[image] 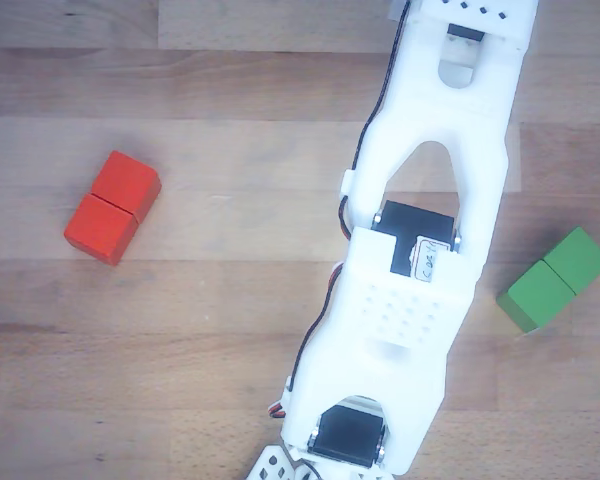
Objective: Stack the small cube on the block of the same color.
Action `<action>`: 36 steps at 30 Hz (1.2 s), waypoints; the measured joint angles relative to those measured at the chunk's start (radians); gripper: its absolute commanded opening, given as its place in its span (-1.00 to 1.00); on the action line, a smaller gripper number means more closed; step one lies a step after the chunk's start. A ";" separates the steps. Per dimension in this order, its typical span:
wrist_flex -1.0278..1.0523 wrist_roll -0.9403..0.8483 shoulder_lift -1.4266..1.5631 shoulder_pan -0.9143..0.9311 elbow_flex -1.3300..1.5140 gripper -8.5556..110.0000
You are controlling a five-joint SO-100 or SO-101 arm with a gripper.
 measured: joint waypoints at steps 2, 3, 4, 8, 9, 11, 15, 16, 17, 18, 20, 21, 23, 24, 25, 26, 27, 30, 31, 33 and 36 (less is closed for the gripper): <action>0.000 0.000 0.000 0.000 0.000 -0.22; 0.000 0.000 0.000 0.000 0.000 -0.19; 0.000 0.000 0.000 0.000 0.000 -0.18; 0.000 0.000 0.000 0.000 0.000 -0.12; 0.000 0.000 0.000 0.000 0.000 -0.12; 0.000 0.000 0.000 0.002 0.000 -0.12; 0.000 0.000 0.000 0.041 0.000 -0.12; 0.000 0.000 0.000 0.060 0.000 -0.12; 0.000 0.000 0.000 0.080 0.000 -0.12; 0.000 0.000 0.000 0.103 0.000 -0.12; 0.000 -0.012 0.000 0.150 0.000 -0.12; 0.000 -0.026 0.000 0.175 0.000 -0.12; 0.000 -0.057 0.000 0.224 0.000 -0.12; 0.000 -0.078 0.000 0.247 0.000 -0.12; 0.000 -0.101 0.000 0.268 0.000 -0.12; 0.000 -0.121 0.000 0.287 0.000 -0.12; 0.000 -0.140 0.000 0.302 0.000 -0.12; 0.000 -0.167 0.006 0.327 0.000 -0.20; 0.000 -0.172 0.017 0.325 0.000 -0.25; 0.002 -0.172 0.066 0.311 0.003 -0.36; 0.031 -0.156 0.173 0.267 0.058 -0.55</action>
